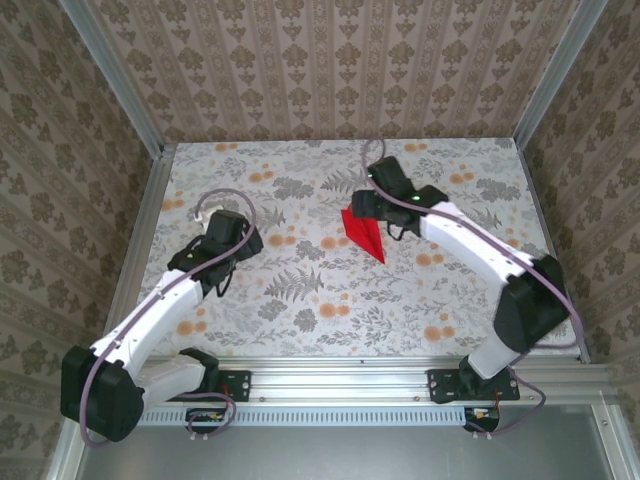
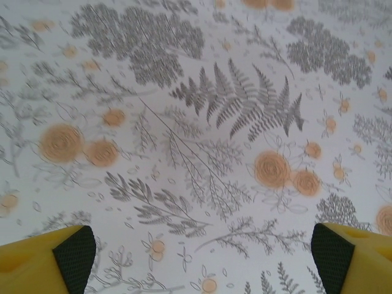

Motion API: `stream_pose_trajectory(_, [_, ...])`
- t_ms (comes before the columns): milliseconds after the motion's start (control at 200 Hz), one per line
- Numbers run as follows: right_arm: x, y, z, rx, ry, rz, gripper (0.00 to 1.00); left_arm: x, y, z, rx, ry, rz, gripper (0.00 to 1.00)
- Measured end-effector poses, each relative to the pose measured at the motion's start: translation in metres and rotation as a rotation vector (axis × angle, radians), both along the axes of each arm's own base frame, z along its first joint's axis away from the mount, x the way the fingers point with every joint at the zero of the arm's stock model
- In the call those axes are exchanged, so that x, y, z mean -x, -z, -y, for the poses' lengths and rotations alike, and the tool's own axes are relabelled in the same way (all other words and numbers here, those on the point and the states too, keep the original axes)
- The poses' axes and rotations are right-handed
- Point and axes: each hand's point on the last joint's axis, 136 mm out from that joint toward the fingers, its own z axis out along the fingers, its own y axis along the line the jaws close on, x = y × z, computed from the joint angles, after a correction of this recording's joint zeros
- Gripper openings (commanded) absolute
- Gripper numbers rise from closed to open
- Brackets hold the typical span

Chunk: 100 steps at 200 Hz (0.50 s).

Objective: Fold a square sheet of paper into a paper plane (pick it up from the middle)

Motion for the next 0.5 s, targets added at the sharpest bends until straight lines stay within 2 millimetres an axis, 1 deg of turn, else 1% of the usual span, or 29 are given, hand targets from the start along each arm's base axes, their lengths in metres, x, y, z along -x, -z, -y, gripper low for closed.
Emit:
stream_pose_trajectory(30, [0.001, -0.007, 0.011, -0.001, 0.02, 0.029, 0.88, -0.002, -0.005, -0.006, -0.015, -0.013, 0.012, 0.97])
stream_pose_trajectory(75, [0.004, -0.012, 0.028, 0.005, 0.048, 0.067, 0.99, -0.003, -0.01, -0.015, -0.038, -0.03, 0.028, 1.0])
stream_pose_trajectory(90, [0.006, -0.014, 0.034, 0.003, 0.065, 0.078, 1.0, -0.004, -0.011, -0.018, -0.049, -0.033, 0.033, 1.0])
stream_pose_trajectory(170, [0.013, -0.015, 0.066, 0.031, 0.121, 0.128, 1.0, -0.005, -0.018, -0.032, -0.088, -0.057, 0.055, 1.0])
stream_pose_trajectory(265, [0.022, -0.011, 0.105, 0.066, 0.205, 0.177, 1.0, -0.006, -0.028, -0.049, -0.126, -0.087, 0.098, 1.0])
stream_pose_trajectory(335, [0.028, -0.007, 0.13, 0.1, 0.268, 0.216, 1.0, -0.006, -0.03, -0.063, -0.154, -0.119, 0.123, 1.0])
stream_pose_trajectory(415, [0.034, 0.003, 0.155, 0.146, 0.336, 0.255, 1.0, -0.006, -0.027, -0.078, -0.19, -0.16, 0.135, 1.0])
stream_pose_trajectory(500, [0.042, 0.023, 0.179, 0.199, 0.405, 0.264, 1.0, -0.006, -0.016, -0.095, -0.232, -0.198, 0.129, 1.0])
